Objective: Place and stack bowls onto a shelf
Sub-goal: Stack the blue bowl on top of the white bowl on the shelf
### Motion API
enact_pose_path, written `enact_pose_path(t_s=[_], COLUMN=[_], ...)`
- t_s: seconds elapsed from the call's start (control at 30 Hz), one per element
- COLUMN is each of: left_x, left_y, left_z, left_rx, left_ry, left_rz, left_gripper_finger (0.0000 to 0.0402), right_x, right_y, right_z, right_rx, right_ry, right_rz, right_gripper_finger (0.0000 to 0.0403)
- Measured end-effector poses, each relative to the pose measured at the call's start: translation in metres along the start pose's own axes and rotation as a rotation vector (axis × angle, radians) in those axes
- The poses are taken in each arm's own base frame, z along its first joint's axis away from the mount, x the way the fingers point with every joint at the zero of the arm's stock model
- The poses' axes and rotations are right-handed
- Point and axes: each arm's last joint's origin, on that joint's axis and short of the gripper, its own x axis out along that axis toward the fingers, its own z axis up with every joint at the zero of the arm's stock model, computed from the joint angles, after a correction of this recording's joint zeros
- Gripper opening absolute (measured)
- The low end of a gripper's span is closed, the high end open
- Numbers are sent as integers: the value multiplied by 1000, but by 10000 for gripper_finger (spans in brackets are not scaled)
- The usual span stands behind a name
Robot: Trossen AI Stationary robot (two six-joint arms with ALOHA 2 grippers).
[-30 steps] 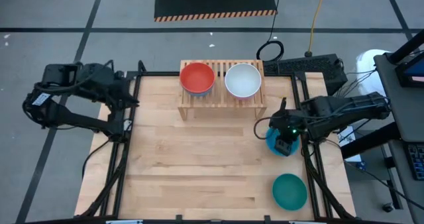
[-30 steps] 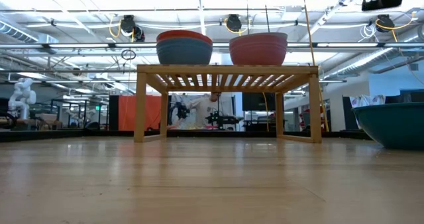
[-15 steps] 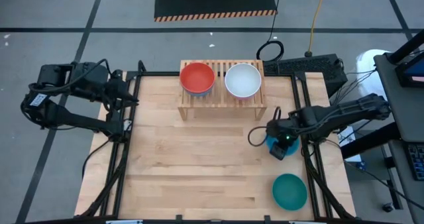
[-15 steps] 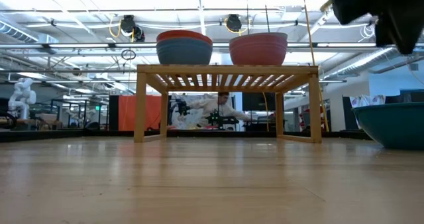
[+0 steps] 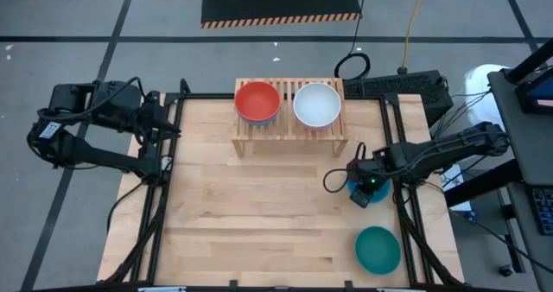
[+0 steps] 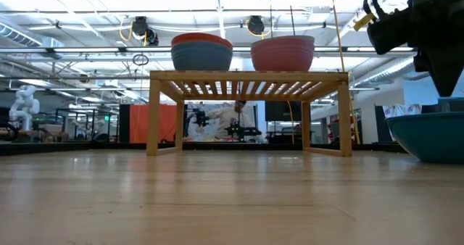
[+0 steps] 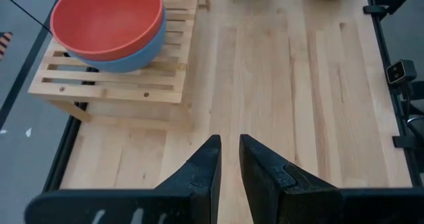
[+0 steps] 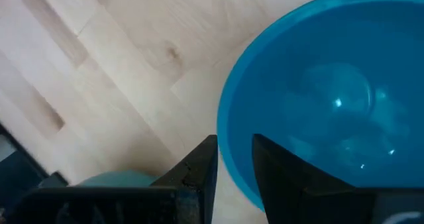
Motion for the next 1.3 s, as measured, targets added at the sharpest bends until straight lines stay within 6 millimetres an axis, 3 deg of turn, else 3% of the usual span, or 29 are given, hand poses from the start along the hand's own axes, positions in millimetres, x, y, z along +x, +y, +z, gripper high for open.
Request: enact_pose_path(t_s=[1.3], left_x=[0], left_y=[0], left_z=[0], left_rx=[-5], left_ry=[0], left_rz=[-1], left_gripper_finger=[63], right_x=[41], right_y=[-12], right_z=[-1], right_rx=[-25], right_ry=[-19], right_rz=[68], right_gripper_finger=[86])
